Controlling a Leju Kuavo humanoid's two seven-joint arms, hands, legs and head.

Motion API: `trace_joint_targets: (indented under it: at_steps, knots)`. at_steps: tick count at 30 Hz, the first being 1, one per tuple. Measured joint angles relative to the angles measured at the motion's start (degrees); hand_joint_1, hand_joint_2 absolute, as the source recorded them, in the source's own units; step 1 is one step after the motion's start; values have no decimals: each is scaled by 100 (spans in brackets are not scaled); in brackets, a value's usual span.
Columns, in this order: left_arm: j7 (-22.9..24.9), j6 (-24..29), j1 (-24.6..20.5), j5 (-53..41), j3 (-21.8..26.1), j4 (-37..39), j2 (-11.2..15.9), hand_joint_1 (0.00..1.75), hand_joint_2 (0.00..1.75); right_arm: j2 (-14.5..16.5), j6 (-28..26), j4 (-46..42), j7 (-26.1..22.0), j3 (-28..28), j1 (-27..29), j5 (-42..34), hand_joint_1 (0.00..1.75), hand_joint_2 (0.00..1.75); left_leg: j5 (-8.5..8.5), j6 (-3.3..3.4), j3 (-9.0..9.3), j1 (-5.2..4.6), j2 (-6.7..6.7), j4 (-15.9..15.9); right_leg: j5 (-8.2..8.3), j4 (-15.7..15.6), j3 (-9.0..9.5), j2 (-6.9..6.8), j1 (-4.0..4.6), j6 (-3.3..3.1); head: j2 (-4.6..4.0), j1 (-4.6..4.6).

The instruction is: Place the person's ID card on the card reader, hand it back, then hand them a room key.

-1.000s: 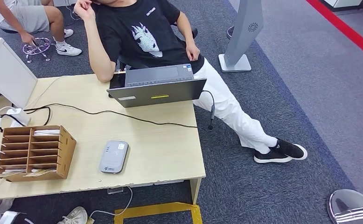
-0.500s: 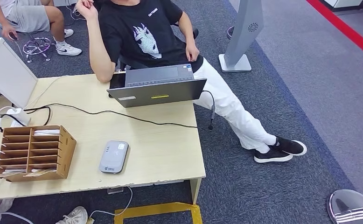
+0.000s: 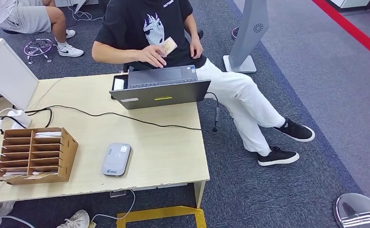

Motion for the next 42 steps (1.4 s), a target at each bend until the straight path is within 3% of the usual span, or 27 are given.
trace_joint_targets:
  at_steps: [5, 8, 11, 28, 35, 42]
  knots:
    - [794, 209, -176, 206, -1216, 278, 238, 0, 175, 0, -27, 3, -2, 5, -18, -17, 0, 175, 2, 3, 2, -1, -3, 1, 2, 0, 5, -2, 0, -1, 0, 0]
    - [961, 261, -255, 230, -1880, 361, 350, 0, 175, 0, -27, 3, -7, 5, -19, -30, 0, 175, 2, 3, 2, -1, -1, 1, 4, 0, 7, 1, 0, -1, 0, 1]
    - [986, 274, -284, 232, -2255, 414, 431, 0, 175, 0, -28, 5, -8, 5, -16, -31, 0, 175, 2, 3, 3, -2, 1, 1, 4, 0, 5, 5, 0, -1, 0, 1]
    - [1235, 260, -295, 169, -3427, 406, 680, 0, 175, -2, -27, 5, -4, 5, -12, -63, 0, 175, 2, 3, 1, -1, 0, 1, 3, 0, 2, 4, 0, -2, 0, 1]
    - [1567, -628, -328, 752, -3809, 367, 819, 0, 175, -3, -24, 5, 1, 5, -10, -107, 0, 175, 2, 2, 0, 0, 1, 1, 3, 0, 1, 4, 0, -2, 0, 1]
    - [1600, -785, -400, 1114, -3876, 392, 887, 0, 175, -7, -25, 3, 1, 5, -11, -81, 0, 175, 2, 2, 0, 0, 0, 1, 3, 0, 1, 4, 0, -2, 0, 1]
